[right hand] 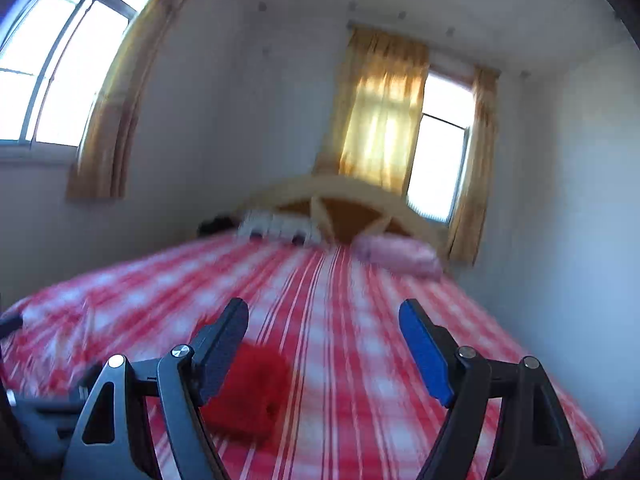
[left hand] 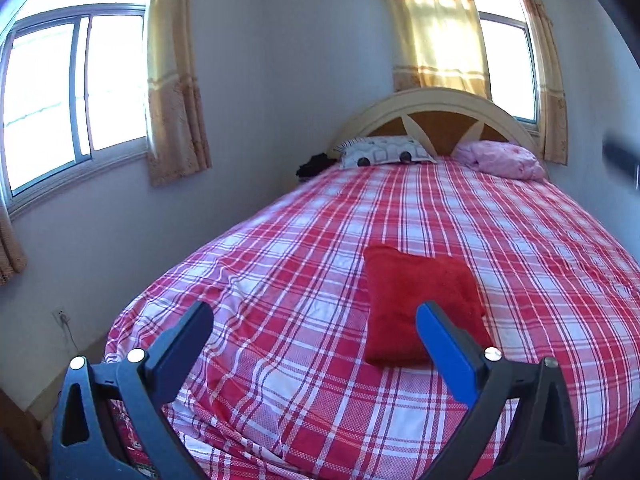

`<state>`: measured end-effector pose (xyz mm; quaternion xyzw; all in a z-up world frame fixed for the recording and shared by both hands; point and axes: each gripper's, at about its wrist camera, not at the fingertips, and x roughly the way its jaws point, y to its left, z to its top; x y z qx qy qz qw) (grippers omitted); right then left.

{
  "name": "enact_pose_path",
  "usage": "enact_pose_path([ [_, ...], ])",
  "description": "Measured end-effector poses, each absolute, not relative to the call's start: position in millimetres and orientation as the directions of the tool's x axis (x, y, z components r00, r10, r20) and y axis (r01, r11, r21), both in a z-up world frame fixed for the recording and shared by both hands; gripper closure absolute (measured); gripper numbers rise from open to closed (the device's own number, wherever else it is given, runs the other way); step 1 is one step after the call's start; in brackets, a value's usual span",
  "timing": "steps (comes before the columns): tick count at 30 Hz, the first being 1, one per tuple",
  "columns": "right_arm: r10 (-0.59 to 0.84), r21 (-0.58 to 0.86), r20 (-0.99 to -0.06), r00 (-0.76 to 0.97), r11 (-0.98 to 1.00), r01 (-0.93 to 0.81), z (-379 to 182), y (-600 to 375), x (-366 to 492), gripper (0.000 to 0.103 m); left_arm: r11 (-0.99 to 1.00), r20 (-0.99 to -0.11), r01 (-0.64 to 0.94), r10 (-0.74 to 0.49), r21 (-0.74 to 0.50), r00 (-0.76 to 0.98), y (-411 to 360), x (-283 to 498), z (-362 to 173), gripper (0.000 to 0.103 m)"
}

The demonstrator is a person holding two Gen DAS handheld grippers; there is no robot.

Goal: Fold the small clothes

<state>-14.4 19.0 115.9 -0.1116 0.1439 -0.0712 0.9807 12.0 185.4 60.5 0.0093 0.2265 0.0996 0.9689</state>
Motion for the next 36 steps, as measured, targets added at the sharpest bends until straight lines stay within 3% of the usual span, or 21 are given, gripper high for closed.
enact_pose_path([
  [3, -0.114, -0.102, -0.366, 0.923, 0.991, 0.081, 95.7, -2.2, -16.4, 0.024, 0.983, -0.418, -0.166, 0.185, 0.08, 0.889, 174.2, 5.1, 62.7, 0.0],
  [7, -0.082, 0.005, -0.421, 0.903, 0.996, 0.092, 78.8, -23.9, -16.7, 0.024, 0.983, -0.417, -0.144, 0.18, 0.115, 0.891, 157.9, -1.5, 63.6, 0.0],
  [14, -0.13, 0.036, -0.417, 0.899, 0.987, 0.16, 68.1, -42.9, -28.0, 0.024, 0.995, -0.471, -0.095, 0.102, 0.039, 0.876, 145.1, -4.3, 59.8, 0.0],
  [27, -0.141, 0.096, -0.424, 0.895, 0.975, 0.199, 59.6, -60.8, -29.3, 0.024, 0.984, -0.431, -0.126, 0.17, 0.13, 0.886, 127.7, -13.5, 60.4, 0.0],
  [36, -0.125, 0.11, -0.434, 0.892, 0.976, 0.19, 54.5, -61.5, -27.6, 0.024, 0.985, -0.447, -0.119, 0.164, 0.126, 0.879, 127.9, -11.4, 58.3, 0.0],
])
